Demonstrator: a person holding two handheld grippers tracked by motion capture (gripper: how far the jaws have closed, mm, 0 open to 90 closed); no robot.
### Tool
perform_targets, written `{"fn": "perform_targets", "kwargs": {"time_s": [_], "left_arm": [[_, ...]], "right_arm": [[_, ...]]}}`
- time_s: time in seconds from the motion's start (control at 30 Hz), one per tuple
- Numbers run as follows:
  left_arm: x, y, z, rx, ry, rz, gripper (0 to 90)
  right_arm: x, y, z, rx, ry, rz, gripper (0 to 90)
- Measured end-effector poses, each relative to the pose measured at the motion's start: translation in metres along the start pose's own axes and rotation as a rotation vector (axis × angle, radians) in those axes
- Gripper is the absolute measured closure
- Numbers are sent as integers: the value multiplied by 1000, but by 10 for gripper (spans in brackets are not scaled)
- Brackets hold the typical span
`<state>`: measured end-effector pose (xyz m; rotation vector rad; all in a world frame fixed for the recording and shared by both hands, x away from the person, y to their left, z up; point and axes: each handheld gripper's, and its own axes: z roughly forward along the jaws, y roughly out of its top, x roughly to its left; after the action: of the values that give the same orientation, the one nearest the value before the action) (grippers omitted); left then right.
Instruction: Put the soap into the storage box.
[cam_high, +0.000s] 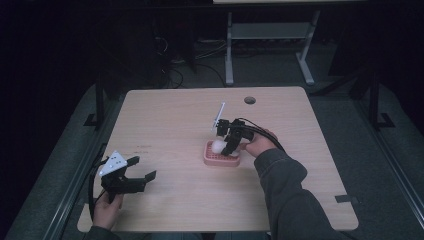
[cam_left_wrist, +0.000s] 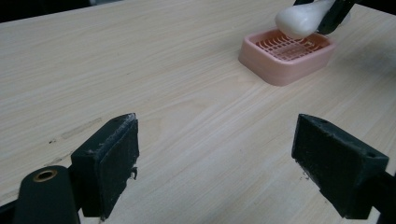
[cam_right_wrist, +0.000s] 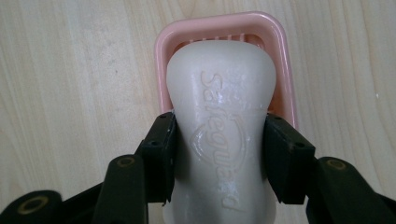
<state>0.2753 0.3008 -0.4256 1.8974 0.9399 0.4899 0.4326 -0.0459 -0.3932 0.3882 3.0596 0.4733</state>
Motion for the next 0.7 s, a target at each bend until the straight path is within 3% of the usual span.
{"fn": "perform_targets", "kwargs": {"time_s": [0.7], "left_arm": [[0,0,0,-4,-2,-4,145]], "right_arm": [[-5,8,22,32,16,-1,488]]}}
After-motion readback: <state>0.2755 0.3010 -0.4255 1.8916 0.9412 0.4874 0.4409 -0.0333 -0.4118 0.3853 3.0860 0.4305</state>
